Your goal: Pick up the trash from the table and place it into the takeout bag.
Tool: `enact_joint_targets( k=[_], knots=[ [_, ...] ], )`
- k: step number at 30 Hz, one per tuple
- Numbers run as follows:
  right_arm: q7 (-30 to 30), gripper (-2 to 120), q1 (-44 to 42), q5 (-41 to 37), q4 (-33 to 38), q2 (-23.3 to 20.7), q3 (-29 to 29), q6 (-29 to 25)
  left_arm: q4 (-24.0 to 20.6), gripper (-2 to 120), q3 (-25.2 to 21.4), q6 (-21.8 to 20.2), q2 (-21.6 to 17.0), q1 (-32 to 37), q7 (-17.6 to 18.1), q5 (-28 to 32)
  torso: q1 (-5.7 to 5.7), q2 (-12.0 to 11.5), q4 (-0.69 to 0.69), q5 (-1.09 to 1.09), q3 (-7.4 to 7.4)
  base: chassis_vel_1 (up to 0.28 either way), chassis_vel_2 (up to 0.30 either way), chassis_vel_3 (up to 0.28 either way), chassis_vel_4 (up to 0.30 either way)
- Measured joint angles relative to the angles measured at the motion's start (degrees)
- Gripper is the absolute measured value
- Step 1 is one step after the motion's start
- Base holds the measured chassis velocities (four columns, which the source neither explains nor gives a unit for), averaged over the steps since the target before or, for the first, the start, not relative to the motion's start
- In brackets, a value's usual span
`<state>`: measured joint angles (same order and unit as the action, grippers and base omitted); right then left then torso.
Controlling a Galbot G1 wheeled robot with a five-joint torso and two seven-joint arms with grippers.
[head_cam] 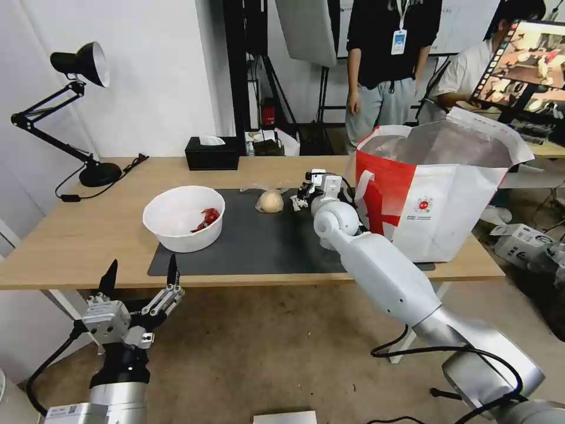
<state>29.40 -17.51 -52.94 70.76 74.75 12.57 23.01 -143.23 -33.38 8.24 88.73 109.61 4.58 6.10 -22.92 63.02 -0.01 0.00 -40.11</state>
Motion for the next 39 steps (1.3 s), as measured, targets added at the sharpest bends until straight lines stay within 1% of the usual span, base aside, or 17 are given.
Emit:
enact_joint_targets(
  k=[1,4,6,7,8,11,12,15,16,20,26,29,32,34,35,37,39],
  knots=[
    [0.0,14,0.0,0.0,0.0,0.0,0.0,0.0,0.0,100,0.0,0.0,0.0,0.0,0.0,0.0,0.0,0.0,0.0,0.0,0.0,0.0,0.0,0.0,0.0],
    [-0.62,26,1.04,0.68,-2.51,0.83,0.0,1.52,0.0,100,0.02,0.17,0.0,0.11,-0.06,-0.1,0.0,0.01,0.01,0.0,0.0,0.0,0.0,0.0,0.0],
    [-0.78,30,1.19,0.76,-2.85,0.93,0.0,1.84,0.0,100,0.01,0.18,0.0,0.13,-0.06,-0.1,0.0,0.0,0.01,0.0,0.0,0.0,0.0,0.0,0.0],
    [-1.56,38,1.81,1.1,-4.4,1.37,0.12,2.96,0.0,100,-0.02,0.2,0.0,0.15,-0.08,-0.12,0.0,0.0,0.0,0.0,0.0,0.0,0.0,0.0,0.0],
    [-1.56,38,1.81,1.1,-4.4,1.37,0.12,2.96,0.0,100,-0.02,0.2,0.0,0.15,-0.08,-0.12,0.0,0.0,0.0,0.0,0.0,0.0,0.0,0.0,0.0],
    [-3.18,53,2.72,1.21,-6.94,2.2,0.23,4.23,0.0,100,-0.06,0.26,0.01,0.22,-0.12,-0.19,0.0,0.0,0.01,0.0,0.0,0.0,0.0,0.0,0.0],
    [-3.18,53,2.72,1.21,-6.94,2.2,0.23,4.23,0.0,100,-0.06,0.26,0.01,0.22,-0.12,-0.19,0.0,0.0,0.01,0.0,0.0,0.0,0.0,0.0,0.0],
    [-4.48,67,3.29,1.32,-8.78,2.88,0.23,4.56,0.0,100,-0.17,0.35,-0.03,0.26,-0.13,-0.23,0.0,0.0,0.01,0.0,0.0,0.0,0.0,0.0,0.0],
    [-4.48,67,3.29,1.32,-8.78,2.88,0.23,4.56,0.0,100,-0.17,0.35,-0.03,0.26,-0.13,-0.23,0.0,0.0,0.01,0.0,0.0,0.0,0.0,0.0,0.0],
    [-5.58,86,4.08,1.33,-11.24,4.06,-0.02,5.0,0.0,100,-0.22,0.36,-0.13,0.3,-0.15,-0.25,0.0,0.0,0.01,0.0,0.0,0.0,0.0,0.0,0.0],
    [-5.75,99,4.61,1.28,-13.18,4.9,-0.26,5.15,0.0,100,-0.24,0.36,-0.22,0.31,-0.15,-0.24,0.0,0.0,0.01,-0.01,0.0,0.0,0.0,0.0,0.0],
    [-6.0,98,4.94,1.27,-14.42,5.4,-0.31,5.39,0.0,100,-0.27,0.36,-0.28,0.32,-0.15,-0.2,0.0,0.0,0.0,0.0,0.0,0.0,0.0,0.0,0.0],
    [-6.1,92,5.21,1.26,-15.72,6.04,-0.37,5.45,0.0,100,-0.29,0.32,-0.38,0.32,-0.15,-0.14,0.0,0.0,0.01,-0.01,0.0,0.0,0.0,0.0,0.0],
    [-6.12,83,5.25,1.27,-16.22,6.34,-0.4,5.46,0.0,100,-0.3,0.32,-0.44,0.33,-0.14,-0.1,0.0,0.0,0.01,-0.01,0.0,0.0,0.0,0.0,0.0],
    [-6.12,83,5.25,1.27,-16.22,6.34,-0.4,5.46,0.0,100,-0.3,0.32,-0.44,0.33,-0.14,-0.1,0.0,0.0,0.01,-0.01,0.0,0.0,0.0,0.0,0.0],
    [-6.01,71,5.27,1.33,-16.61,6.64,-0.58,5.45,0.0,100,-0.34,0.31,-0.57,0.33,-0.13,-0.08,0.0,0.0,0.0,-0.01,0.0,0.0,0.0,0.0,0.0],
    [-5.98,67,5.27,1.33,-16.66,6.68,-0.62,5.44,0.0,100,-0.34,0.31,-0.63,0.33,-0.13,-0.08,0.0,0.01,0.0,-0.01,0.0,0.0,0.0,0.0,0.0]
  ],
)
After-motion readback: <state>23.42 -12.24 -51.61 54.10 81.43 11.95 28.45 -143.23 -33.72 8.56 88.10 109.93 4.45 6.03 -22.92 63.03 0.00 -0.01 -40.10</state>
